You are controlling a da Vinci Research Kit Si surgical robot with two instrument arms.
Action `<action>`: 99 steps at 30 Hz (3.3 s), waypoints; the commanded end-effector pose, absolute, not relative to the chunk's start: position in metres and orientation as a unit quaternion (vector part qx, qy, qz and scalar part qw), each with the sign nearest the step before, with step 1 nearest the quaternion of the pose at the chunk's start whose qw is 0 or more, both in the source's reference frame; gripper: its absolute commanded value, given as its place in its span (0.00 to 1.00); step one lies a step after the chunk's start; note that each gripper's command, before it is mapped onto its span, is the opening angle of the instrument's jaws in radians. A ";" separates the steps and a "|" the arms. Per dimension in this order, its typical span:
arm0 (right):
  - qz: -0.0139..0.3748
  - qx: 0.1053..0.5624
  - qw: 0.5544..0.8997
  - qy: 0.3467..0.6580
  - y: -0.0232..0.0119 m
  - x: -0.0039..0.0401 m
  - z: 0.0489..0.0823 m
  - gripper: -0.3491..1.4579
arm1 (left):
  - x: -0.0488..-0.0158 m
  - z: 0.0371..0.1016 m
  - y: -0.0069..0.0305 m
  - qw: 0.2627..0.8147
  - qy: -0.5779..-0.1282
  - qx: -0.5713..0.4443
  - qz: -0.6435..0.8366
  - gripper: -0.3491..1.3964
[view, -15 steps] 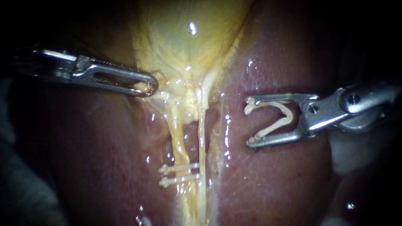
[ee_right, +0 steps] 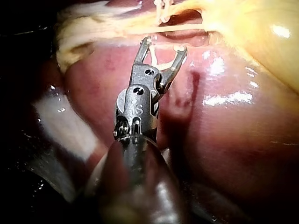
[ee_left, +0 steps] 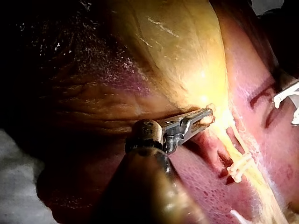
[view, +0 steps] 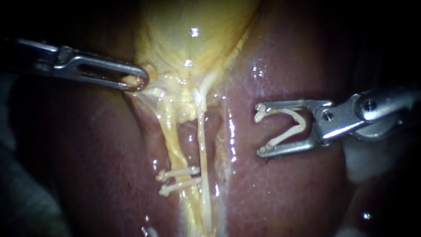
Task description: Clipping third clip left tube
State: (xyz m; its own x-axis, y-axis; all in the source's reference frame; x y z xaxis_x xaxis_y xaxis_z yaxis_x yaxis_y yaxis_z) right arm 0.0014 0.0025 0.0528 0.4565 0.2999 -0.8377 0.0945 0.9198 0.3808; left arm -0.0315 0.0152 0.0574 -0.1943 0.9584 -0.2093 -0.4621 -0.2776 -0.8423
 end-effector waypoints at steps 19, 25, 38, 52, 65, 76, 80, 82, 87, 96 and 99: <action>0.126 0.288 0.781 0.540 0.0011 0.0096 0.0565 0.47 | -0.0319 0.0569 0.0150 0.509 -0.323 -0.384 0.700 0.00; 0.157 0.312 0.768 0.537 0.0015 0.0114 0.0587 0.47 | -0.0320 0.0569 0.0150 0.509 -0.322 -0.384 0.700 0.00; 0.195 0.362 0.748 0.521 0.0006 0.0128 0.0653 0.47 | -0.0320 0.0569 0.0151 0.509 -0.323 -0.384 0.700 0.00; 0.200 0.434 0.675 0.562 -0.0002 0.0157 0.0677 0.46 | -0.0320 0.0569 0.0151 0.509 -0.323 -0.384 0.700 0.00; 0.217 0.448 0.638 0.588 -0.0009 0.0190 0.0674 0.46 | -0.0321 0.0570 0.0151 0.509 -0.323 -0.384 0.700 0.00; 0.224 0.453 0.615 0.605 0.0004 0.0194 0.0654 0.46 | -0.0321 0.0570 0.0152 0.509 -0.323 -0.384 0.700 0.00; 0.227 0.457 0.608 0.608 0.0014 0.0191 0.0639 0.46 | -0.0321 0.0570 0.0152 0.509 -0.323 -0.384 0.700 0.00; 0.228 0.458 0.607 0.608 0.0017 0.0191 0.0635 0.45 | -0.0321 0.0570 0.0152 0.509 -0.322 -0.384 0.700 0.00; 0.230 0.461 0.605 0.608 0.0024 0.0187 0.0624 0.44 | -0.0320 0.0570 0.0152 0.509 -0.323 -0.384 0.700 0.00; 0.246 0.479 0.596 0.595 0.0028 0.0180 0.0617 0.27 | -0.0320 0.0571 0.0152 0.509 -0.323 -0.384 0.700 0.00; 0.251 0.485 0.594 0.591 0.0027 0.0179 0.0617 0.19 | -0.0320 0.0571 0.0152 0.509 -0.323 -0.384 0.700 0.00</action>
